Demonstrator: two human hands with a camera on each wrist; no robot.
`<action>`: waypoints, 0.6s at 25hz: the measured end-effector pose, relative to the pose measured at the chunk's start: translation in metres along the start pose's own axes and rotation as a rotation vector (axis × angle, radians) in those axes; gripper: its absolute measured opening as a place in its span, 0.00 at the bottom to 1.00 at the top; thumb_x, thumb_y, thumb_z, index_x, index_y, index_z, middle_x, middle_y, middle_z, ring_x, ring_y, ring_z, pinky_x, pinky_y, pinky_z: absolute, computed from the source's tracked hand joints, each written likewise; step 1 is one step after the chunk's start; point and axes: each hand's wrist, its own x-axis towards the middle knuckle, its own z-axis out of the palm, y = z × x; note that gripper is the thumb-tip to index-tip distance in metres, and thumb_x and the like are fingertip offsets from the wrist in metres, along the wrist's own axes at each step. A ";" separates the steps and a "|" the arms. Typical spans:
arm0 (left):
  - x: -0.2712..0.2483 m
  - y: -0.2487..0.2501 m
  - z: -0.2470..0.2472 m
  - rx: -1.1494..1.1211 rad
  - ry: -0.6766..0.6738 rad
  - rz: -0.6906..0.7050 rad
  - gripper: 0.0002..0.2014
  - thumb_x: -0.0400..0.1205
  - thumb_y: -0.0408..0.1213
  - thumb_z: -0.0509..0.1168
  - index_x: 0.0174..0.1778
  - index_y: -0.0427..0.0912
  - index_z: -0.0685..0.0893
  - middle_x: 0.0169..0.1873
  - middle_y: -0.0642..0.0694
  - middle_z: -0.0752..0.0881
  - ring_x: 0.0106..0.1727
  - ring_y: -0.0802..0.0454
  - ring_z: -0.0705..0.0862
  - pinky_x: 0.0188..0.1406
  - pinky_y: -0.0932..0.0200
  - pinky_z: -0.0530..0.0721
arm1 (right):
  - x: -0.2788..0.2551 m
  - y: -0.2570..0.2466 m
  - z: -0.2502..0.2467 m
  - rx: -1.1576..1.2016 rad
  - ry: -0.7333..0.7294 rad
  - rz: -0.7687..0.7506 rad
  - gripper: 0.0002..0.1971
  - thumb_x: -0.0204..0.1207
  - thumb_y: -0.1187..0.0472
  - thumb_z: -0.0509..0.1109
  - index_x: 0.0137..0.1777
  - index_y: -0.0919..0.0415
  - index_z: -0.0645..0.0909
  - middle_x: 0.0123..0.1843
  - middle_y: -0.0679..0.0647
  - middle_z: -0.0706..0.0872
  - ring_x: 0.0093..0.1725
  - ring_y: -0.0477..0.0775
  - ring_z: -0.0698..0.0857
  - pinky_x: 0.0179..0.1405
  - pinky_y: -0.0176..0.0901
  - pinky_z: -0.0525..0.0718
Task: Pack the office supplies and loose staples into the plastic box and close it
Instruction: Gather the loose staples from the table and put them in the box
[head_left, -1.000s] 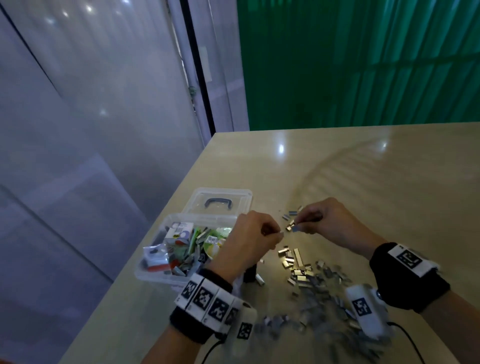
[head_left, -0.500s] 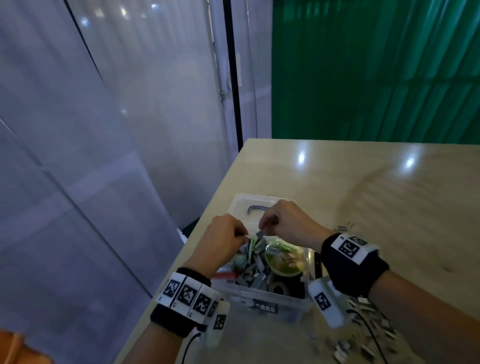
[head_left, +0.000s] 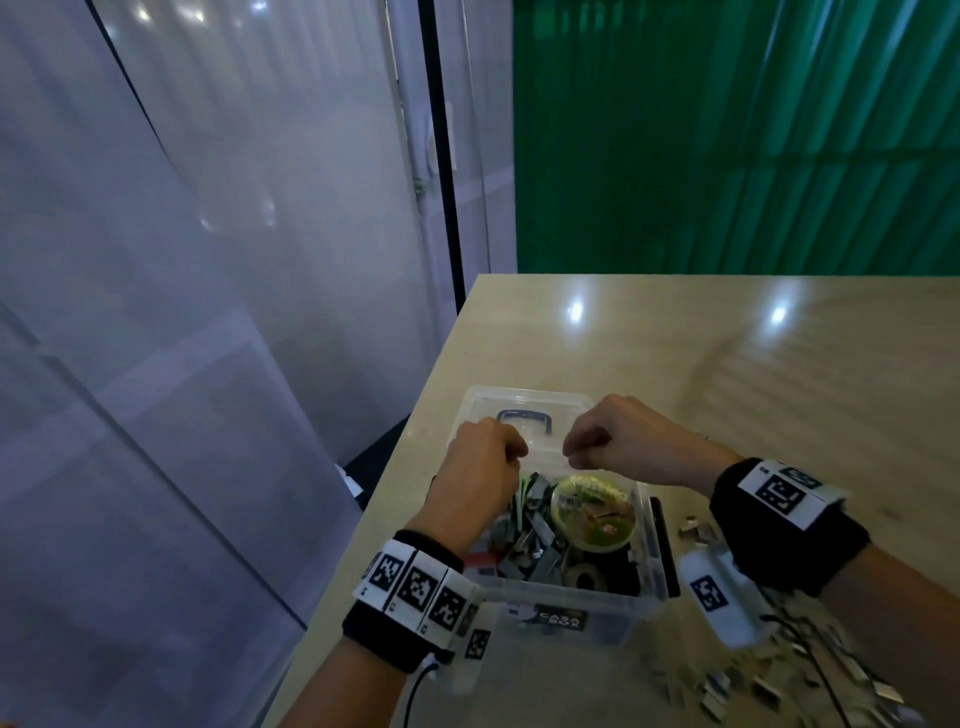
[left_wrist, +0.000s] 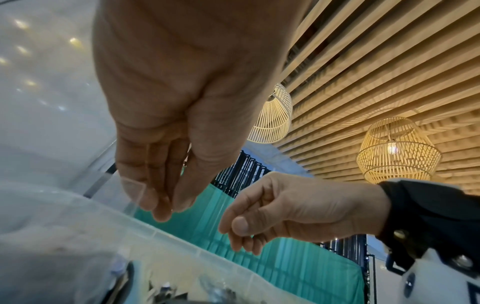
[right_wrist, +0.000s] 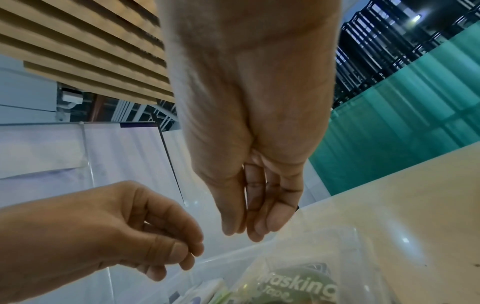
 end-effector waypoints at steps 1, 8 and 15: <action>0.000 0.004 -0.002 -0.012 0.004 0.013 0.12 0.79 0.30 0.66 0.54 0.42 0.93 0.50 0.43 0.92 0.52 0.48 0.89 0.57 0.52 0.87 | -0.002 0.001 -0.001 -0.001 -0.013 -0.001 0.05 0.75 0.63 0.78 0.48 0.54 0.94 0.41 0.42 0.93 0.41 0.32 0.88 0.44 0.29 0.85; 0.007 0.049 0.009 -0.080 -0.034 0.126 0.08 0.79 0.39 0.71 0.50 0.45 0.93 0.43 0.49 0.92 0.43 0.53 0.89 0.49 0.54 0.88 | -0.029 0.009 -0.016 0.005 -0.014 0.033 0.07 0.75 0.59 0.79 0.52 0.52 0.93 0.44 0.42 0.93 0.43 0.34 0.89 0.48 0.35 0.88; 0.006 0.092 0.033 -0.071 -0.106 0.179 0.08 0.81 0.42 0.71 0.53 0.48 0.92 0.45 0.51 0.92 0.45 0.54 0.89 0.54 0.54 0.87 | -0.077 0.041 -0.041 0.017 -0.008 0.114 0.08 0.76 0.57 0.79 0.54 0.53 0.92 0.42 0.47 0.93 0.40 0.40 0.90 0.48 0.39 0.90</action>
